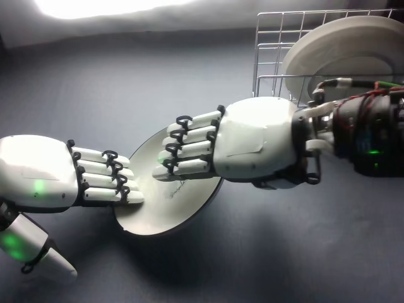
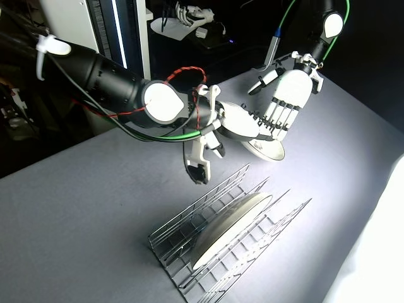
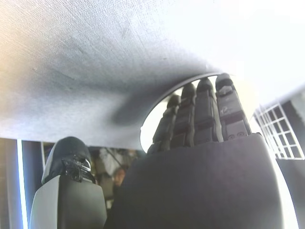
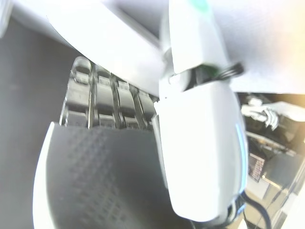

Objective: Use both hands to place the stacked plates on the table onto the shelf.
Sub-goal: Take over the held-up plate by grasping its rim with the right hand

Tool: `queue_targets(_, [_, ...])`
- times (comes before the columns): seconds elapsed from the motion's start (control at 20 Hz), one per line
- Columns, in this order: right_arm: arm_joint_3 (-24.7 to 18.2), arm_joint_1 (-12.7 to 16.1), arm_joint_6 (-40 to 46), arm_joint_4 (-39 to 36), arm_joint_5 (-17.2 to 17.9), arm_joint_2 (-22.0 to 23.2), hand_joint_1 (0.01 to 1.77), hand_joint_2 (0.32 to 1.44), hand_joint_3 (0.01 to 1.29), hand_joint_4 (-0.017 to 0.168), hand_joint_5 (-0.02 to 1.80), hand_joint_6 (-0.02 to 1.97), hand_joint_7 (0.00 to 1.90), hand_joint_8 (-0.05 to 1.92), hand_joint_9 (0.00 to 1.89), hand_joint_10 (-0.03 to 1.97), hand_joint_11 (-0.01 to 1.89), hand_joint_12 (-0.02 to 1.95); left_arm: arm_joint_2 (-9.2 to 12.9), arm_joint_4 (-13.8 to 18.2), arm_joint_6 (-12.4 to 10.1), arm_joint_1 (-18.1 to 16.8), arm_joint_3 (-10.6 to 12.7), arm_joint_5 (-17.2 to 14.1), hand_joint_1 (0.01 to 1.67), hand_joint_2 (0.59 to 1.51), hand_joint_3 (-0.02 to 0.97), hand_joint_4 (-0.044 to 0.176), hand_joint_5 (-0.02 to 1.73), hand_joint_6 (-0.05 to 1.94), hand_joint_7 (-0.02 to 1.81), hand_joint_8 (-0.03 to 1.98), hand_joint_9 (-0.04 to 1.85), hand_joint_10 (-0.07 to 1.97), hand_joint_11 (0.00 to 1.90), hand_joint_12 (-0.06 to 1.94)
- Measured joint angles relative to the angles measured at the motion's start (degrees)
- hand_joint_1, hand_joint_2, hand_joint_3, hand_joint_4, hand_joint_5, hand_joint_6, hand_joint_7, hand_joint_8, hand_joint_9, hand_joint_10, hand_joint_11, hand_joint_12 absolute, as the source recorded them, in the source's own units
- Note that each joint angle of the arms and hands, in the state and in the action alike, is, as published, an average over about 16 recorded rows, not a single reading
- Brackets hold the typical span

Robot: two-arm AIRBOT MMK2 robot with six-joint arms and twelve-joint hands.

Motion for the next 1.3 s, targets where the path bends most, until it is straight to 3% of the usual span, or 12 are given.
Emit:
queue_targets(0.45, [4.63, -0.61, 0.08, 0.94, -1.67, -6.64, 1.51, 0.99, 0.05, 0.002, 0.02, 0.02, 0.02, 0.01, 0.02, 0.0, 0.02, 0.05, -0.16, 0.02, 0.01, -0.08, 0.27, -0.16, 0.01, 1.062, 0.011, -0.013, -0.01, -0.03, 0.01, 0.0, 0.01, -0.01, 0.01, -0.03])
queue_targets(0.75, [6.44, -0.76, 0.04, 1.5, -1.73, -9.14, 1.52, 1.0, 0.03, -0.001, 0.14, 0.03, 0.15, 0.02, 0.14, 0.07, 0.08, 0.53, -0.21, 0.09, -0.05, -0.21, 0.37, -0.2, 0.01, 1.061, 0.011, -0.012, -0.01, -0.03, 0.01, 0.0, 0.01, -0.01, 0.01, -0.04])
queue_targets(1.15, [6.87, -0.74, -0.25, 2.2, 0.51, -9.38, 1.51, 0.99, 0.02, -0.005, 0.54, 0.19, 0.53, 0.29, 0.5, 0.49, 0.44, 1.32, 0.11, 1.28, -0.54, -1.61, 0.06, -0.19, 0.02, 1.059, 0.011, -0.011, -0.01, -0.04, 0.02, 0.0, 0.01, -0.01, 0.01, -0.03])
queue_targets(1.3, [6.37, -0.72, -0.34, 2.43, 1.83, -8.4, 1.49, 0.98, 0.02, -0.006, 0.69, 0.27, 0.69, 0.39, 0.66, 0.68, 0.61, 1.47, 0.82, 2.15, -0.75, -3.33, -0.57, -0.39, 0.02, 1.061, 0.012, -0.008, -0.01, -0.03, 0.02, 0.0, 0.01, -0.01, 0.01, -0.02])
